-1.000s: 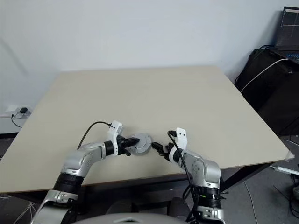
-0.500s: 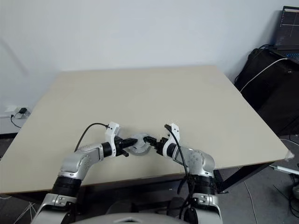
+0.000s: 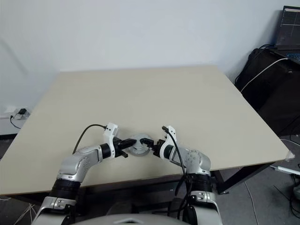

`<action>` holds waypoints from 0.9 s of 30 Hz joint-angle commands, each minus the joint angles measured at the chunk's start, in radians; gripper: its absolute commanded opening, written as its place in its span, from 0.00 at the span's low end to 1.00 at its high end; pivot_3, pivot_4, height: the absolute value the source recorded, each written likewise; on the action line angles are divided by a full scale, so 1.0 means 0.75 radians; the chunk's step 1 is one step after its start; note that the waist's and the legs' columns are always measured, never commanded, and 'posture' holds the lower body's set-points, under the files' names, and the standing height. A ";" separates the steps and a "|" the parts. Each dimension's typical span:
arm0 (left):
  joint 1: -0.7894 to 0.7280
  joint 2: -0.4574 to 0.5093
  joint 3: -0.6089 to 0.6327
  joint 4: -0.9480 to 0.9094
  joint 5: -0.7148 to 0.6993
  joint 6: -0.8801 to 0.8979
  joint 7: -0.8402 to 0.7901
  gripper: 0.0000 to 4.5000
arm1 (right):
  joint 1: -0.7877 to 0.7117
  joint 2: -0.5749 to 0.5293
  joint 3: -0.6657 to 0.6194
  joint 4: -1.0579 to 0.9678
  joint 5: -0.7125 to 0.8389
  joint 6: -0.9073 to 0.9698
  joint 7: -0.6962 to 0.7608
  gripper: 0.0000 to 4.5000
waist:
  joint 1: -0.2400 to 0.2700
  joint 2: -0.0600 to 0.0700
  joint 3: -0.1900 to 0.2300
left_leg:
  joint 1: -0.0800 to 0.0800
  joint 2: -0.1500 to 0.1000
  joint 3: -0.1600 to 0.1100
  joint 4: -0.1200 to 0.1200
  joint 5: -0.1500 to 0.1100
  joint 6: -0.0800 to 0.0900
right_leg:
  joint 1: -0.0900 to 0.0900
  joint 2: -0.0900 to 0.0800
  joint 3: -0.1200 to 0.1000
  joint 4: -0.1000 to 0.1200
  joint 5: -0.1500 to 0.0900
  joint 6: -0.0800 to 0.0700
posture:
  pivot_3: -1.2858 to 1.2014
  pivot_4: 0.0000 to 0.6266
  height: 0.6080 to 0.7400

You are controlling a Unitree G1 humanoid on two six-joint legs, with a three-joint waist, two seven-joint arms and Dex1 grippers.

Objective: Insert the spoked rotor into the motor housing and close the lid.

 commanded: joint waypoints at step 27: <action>0.070 0.020 -0.013 0.030 0.027 0.049 0.038 0.00 | 0.004 0.122 -0.138 0.073 0.219 0.045 -0.018 0.57 | -0.005 0.003 0.003 | 0.000 0.000 -0.002 -0.002 0.000 0.000 | -0.001 -0.002 0.000 -0.001 -0.001 0.001 | 0.52 0.00 1.00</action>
